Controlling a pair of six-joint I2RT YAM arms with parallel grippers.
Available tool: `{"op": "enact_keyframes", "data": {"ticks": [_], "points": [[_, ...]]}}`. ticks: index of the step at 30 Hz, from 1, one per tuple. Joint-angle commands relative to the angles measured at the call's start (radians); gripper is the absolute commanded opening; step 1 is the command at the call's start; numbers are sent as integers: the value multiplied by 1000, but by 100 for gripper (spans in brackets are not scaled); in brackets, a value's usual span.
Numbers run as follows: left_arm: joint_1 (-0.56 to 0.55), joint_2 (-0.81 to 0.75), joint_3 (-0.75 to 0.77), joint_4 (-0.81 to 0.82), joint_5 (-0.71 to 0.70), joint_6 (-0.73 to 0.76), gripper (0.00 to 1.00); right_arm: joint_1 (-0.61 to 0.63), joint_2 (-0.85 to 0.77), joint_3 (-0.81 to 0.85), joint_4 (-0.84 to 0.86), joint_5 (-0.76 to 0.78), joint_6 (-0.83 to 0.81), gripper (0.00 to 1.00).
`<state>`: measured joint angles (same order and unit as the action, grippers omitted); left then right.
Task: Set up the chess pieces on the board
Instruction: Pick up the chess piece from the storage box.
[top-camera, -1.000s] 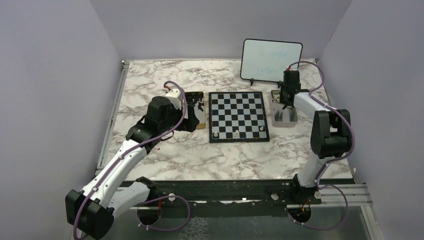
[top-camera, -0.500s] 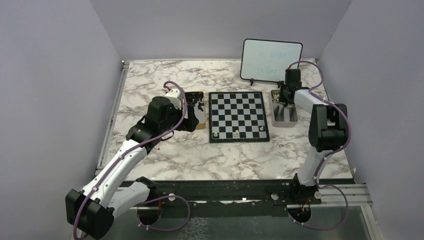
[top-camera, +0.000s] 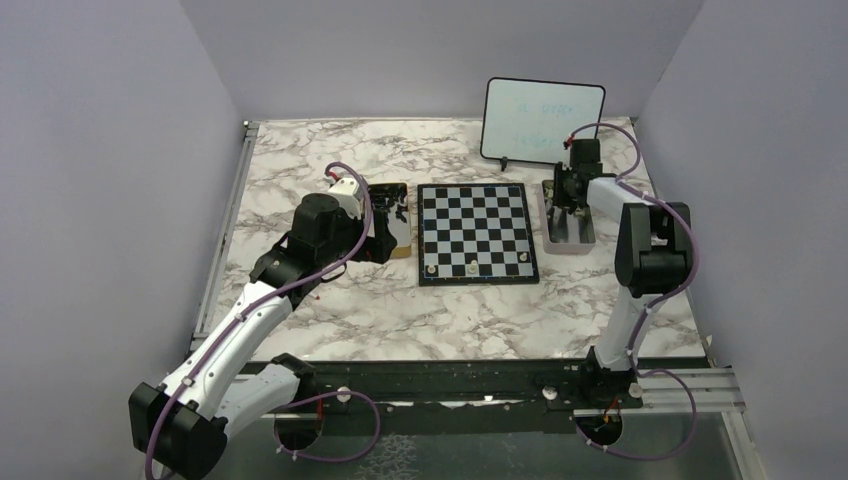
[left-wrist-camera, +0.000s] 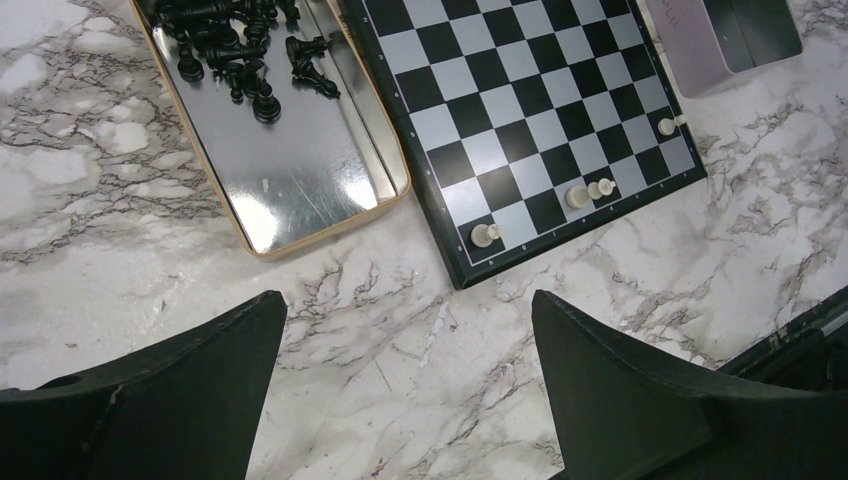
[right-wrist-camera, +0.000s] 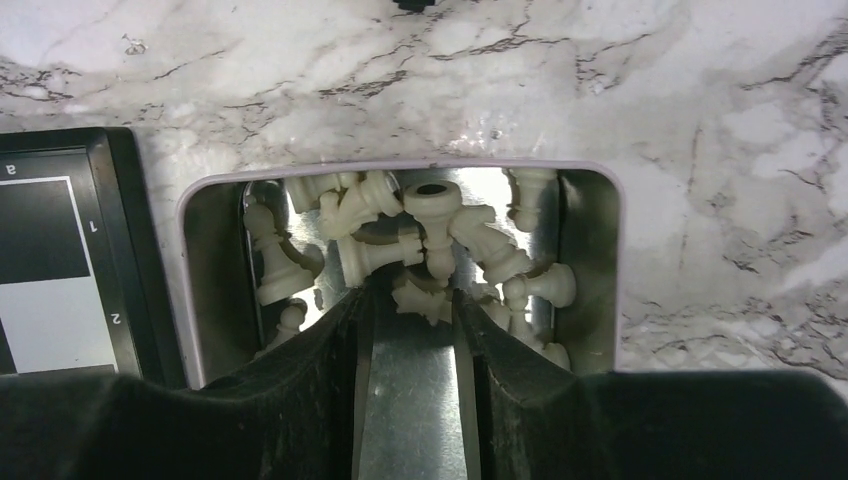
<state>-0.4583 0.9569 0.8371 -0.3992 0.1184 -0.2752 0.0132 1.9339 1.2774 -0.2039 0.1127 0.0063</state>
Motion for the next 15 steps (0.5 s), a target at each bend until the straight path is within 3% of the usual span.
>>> {"op": "enact_keyframes", "data": {"ticks": [1, 15], "points": [[0, -18, -7, 5, -6, 8, 93, -8, 41, 54, -26, -82, -46, 41], [0, -18, -7, 5, -2, 4, 93, -8, -9, 78, -172, -71, -55, 41]]}}
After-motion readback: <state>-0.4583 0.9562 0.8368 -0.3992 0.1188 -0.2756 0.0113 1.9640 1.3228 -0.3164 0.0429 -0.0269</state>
